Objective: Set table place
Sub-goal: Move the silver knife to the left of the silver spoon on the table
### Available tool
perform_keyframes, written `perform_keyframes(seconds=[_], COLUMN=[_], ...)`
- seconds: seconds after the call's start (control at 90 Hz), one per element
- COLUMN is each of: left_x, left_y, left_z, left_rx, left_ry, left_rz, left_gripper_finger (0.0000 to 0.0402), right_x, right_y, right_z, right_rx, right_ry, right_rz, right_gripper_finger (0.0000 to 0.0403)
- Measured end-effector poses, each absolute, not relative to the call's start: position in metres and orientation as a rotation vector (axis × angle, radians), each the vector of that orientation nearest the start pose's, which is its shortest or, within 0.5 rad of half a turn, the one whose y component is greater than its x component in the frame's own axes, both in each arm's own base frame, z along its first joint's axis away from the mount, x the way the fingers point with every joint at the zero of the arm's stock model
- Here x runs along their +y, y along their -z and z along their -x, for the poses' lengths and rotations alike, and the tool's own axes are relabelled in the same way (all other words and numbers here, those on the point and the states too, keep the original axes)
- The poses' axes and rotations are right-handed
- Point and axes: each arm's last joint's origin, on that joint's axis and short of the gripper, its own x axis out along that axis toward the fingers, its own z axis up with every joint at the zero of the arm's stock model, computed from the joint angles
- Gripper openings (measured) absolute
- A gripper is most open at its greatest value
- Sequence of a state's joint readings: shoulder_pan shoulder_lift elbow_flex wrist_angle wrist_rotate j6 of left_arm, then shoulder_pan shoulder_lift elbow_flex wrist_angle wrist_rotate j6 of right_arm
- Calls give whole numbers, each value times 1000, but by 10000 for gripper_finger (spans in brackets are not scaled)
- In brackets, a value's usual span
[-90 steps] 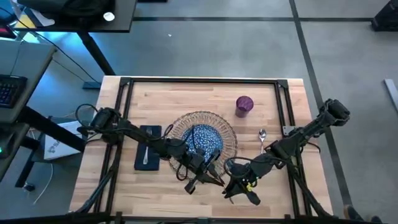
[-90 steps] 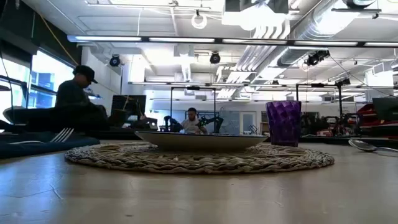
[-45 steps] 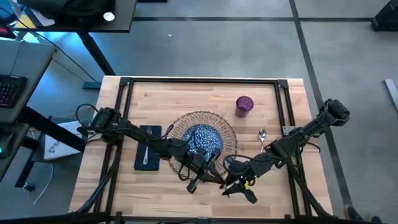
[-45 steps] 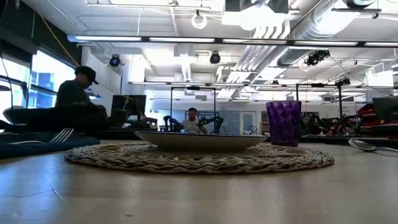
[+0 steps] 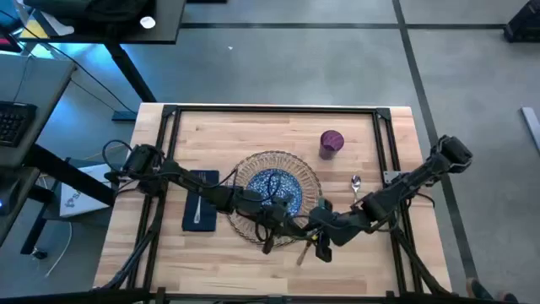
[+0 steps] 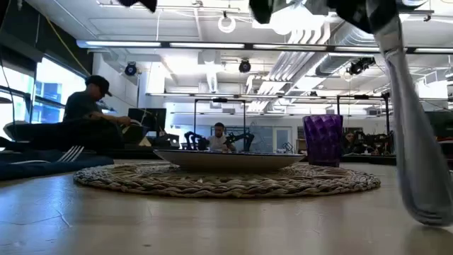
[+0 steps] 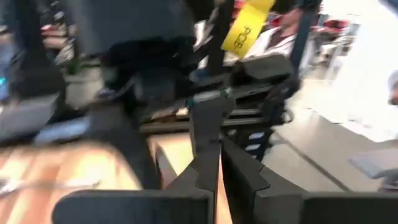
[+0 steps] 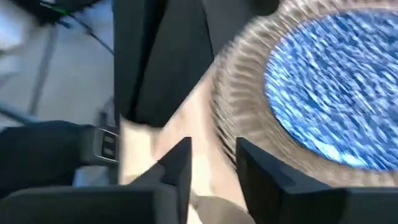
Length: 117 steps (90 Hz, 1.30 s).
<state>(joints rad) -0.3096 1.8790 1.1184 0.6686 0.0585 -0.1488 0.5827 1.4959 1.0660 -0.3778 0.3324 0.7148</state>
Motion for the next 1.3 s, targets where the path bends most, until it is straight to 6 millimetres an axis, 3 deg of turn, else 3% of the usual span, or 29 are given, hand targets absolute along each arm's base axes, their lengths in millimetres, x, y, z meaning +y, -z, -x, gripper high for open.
perform_keyframes(seconds=[0.178, 0.433, 0.622, 0.789, 0.989, 1.133, 1.3], left_x=[-126, -145, -173, -193, -210, -216, -219], left_y=[-201, -179, -152, -127, -111, -104, -100], left_z=[-385, -369, -364, -376, -404, -416, -422], left_rx=[177, 255, 308, 351, 346, 355, 364], left_ry=[307, 314, 367, 367, 405, 408, 396], left_rz=[164, 168, 165, 172, 157, 118, 83], left_gripper_finger=[0, 0, 0, 0, 0, 0, 0], right_x=[163, 160, 184, 224, 274, 282, 275], right_y=[-243, -241, -237, -218, -171, -141, -133], right_z=[-268, -265, -252, -236, -228, -226, -223], right_rx=[772, 794, 897, 1022, 1133, 1209, 1244], right_ry=[108, 157, 43, -64, -155, -89, -13], right_rz=[-272, -276, -426, -537, -612, -614, -541], right_gripper_finger=[26, 1, 0, 0, 0, 0, 0])
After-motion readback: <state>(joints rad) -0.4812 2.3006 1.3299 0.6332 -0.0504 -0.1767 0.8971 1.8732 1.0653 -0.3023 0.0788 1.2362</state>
